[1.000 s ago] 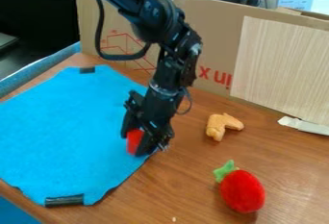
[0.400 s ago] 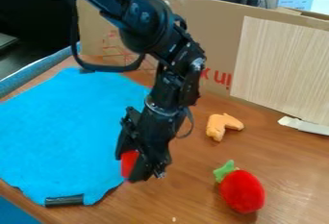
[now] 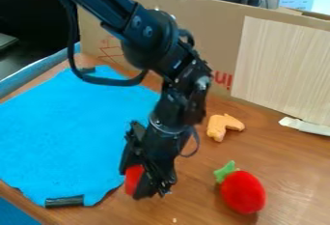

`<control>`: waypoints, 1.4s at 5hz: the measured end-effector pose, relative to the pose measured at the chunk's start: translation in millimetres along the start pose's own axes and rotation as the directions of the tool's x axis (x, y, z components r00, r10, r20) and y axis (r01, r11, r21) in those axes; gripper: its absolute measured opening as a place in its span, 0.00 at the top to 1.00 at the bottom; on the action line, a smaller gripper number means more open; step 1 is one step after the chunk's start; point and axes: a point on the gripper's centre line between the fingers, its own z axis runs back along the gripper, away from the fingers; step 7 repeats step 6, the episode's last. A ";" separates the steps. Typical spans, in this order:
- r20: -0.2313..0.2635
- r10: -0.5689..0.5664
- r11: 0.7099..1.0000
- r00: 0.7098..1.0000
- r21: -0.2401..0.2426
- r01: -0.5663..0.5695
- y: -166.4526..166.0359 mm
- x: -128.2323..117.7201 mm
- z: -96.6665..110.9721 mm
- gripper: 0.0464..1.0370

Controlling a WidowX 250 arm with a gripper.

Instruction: Move the red object from top left of the cloth to the table

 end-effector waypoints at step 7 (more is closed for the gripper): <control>0.142 0.039 0.997 0.989 -0.071 -0.029 68.8 -45.5 88.8 0.04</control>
